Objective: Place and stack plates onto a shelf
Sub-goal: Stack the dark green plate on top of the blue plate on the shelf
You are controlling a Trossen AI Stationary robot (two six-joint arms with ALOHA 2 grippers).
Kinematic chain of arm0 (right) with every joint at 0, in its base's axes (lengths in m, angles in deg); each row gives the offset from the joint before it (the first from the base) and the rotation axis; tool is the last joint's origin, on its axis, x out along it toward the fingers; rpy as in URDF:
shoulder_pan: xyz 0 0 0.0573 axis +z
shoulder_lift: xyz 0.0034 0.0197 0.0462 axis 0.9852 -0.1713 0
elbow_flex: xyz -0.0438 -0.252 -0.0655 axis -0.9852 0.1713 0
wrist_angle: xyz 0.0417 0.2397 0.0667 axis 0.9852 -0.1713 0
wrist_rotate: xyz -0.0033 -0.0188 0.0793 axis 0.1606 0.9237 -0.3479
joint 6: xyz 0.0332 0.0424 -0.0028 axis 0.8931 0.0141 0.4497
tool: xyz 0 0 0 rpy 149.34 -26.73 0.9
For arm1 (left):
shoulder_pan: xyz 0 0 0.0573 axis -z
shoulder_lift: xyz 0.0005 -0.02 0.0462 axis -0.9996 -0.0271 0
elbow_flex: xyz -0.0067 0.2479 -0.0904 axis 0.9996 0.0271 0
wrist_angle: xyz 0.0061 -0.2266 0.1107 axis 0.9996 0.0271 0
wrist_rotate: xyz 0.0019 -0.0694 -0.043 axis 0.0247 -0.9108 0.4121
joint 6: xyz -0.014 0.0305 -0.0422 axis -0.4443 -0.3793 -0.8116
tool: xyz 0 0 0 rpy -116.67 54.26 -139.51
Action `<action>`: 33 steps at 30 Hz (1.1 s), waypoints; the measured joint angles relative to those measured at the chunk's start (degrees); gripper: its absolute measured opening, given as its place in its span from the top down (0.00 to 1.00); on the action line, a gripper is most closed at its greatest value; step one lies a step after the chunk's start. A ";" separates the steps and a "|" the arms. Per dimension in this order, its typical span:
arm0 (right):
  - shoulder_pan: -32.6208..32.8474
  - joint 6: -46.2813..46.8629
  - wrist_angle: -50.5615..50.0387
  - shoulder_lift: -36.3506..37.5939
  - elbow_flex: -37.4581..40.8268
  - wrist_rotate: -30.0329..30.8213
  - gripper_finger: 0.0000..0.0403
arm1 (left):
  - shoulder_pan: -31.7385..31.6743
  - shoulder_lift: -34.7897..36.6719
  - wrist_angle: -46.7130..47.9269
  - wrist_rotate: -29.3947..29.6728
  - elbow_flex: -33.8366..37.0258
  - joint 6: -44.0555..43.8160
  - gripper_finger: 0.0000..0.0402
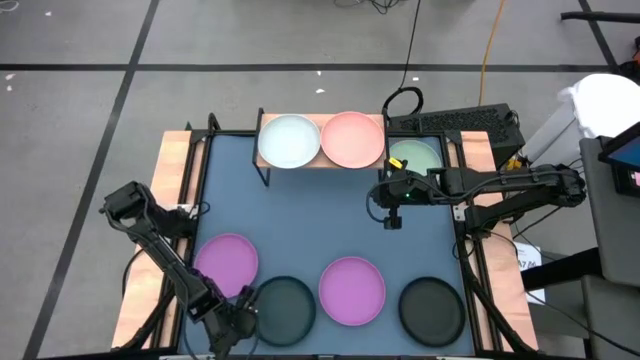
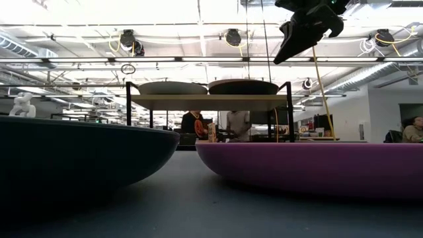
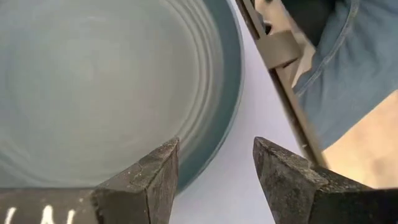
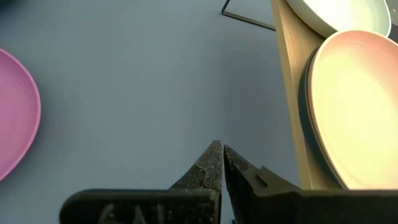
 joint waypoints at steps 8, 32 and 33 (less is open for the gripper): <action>-0.02 0.02 -0.15 0.00 0.00 0.00 1.00 | 0.76 -4.62 0.04 1.56 0.01 6.25 0.48; -0.04 -0.61 0.83 0.00 0.00 0.15 1.00 | -2.42 -0.28 2.27 12.96 -0.01 16.88 0.98; -0.04 -0.61 0.81 0.00 0.00 0.15 1.00 | -3.03 0.86 2.21 13.94 -0.05 18.42 0.98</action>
